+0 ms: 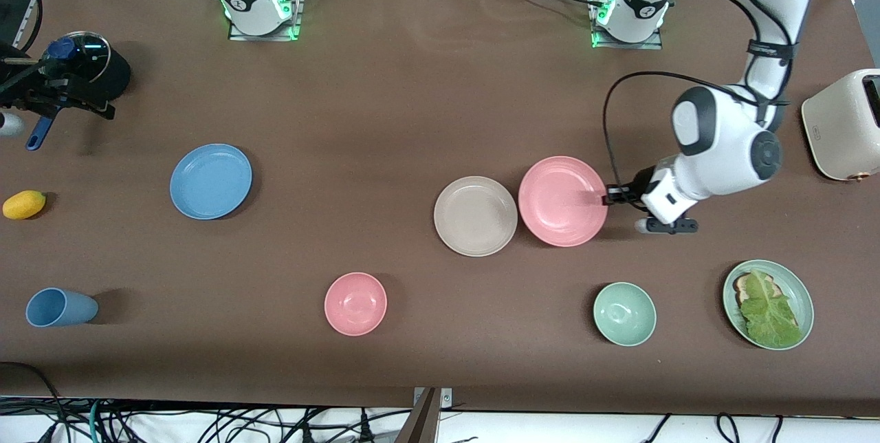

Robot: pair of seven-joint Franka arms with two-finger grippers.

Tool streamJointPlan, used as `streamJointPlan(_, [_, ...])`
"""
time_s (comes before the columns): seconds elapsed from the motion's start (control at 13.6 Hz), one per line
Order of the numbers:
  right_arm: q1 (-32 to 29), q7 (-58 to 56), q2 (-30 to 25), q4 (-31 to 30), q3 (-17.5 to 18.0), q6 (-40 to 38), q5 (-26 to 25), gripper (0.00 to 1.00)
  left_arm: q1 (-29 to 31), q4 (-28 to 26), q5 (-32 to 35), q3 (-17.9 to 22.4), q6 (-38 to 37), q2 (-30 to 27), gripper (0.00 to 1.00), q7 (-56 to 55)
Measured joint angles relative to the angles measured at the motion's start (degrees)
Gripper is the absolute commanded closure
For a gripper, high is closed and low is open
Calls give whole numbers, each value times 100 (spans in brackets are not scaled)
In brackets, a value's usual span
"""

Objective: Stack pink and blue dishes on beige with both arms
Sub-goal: 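Carry the pink plate with the left gripper onto the beige plate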

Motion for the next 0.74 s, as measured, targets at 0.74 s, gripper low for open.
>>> streamJointPlan(0.74, [-1, 0, 0, 0, -1, -1, 0, 0, -1533, -27, 414, -7, 1213, 459, 100, -2494])
